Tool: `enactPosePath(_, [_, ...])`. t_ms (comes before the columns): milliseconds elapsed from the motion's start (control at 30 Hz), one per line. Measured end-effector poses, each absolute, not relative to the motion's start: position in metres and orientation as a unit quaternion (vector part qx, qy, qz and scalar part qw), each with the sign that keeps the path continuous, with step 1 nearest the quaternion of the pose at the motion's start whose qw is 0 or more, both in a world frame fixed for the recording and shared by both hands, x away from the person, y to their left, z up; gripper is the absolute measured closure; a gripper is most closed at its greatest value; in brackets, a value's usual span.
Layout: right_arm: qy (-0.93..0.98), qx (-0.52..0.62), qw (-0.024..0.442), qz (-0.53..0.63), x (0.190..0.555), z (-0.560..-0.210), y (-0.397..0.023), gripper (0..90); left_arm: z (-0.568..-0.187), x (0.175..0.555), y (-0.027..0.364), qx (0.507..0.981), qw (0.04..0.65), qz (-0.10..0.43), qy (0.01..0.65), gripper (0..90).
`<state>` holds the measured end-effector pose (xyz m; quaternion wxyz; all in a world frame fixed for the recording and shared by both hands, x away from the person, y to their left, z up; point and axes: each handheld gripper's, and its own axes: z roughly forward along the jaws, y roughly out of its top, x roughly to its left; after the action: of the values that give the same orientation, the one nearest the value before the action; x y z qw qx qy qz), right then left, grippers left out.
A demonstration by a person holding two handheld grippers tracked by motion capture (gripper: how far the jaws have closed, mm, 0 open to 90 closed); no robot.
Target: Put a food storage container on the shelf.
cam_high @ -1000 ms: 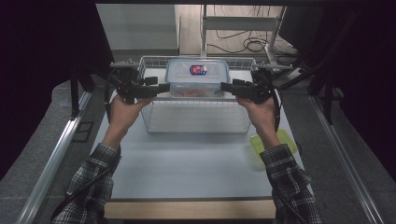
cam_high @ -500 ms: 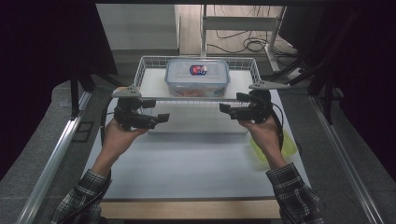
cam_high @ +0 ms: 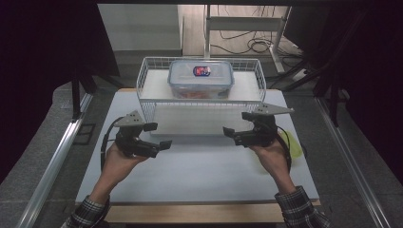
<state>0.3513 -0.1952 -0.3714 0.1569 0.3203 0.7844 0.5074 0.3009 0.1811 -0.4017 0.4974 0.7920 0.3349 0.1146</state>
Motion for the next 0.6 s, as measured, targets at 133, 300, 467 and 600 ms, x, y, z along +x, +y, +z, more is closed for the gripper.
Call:
enactPosePath(133, [0.786, 0.322, 0.153, 0.505, 0.343, -0.381, -0.200, 5.5, -0.413, 0.292, 0.180, 0.793, 0.494, 0.112, 0.337, 11.4])
enactPosePath(300, [0.792, 0.317, 0.160, 0.497, 0.332, -0.392, -0.204, 3.9, -0.428, 0.280, 0.178, 0.799, 0.486, 0.116, 0.336, 10.7])
enactPosePath(467, [0.796, 0.309, 0.159, 0.495, 0.322, -0.401, -0.207, 2.2, -0.441, 0.270, 0.178, 0.797, 0.489, 0.112, 0.337, 9.5])
enactPosePath(600, [0.795, 0.314, 0.159, 0.494, 0.316, -0.408, -0.208, 0.0, -0.448, 0.262, 0.181, 0.803, 0.480, 0.118, 0.334, 8.1])
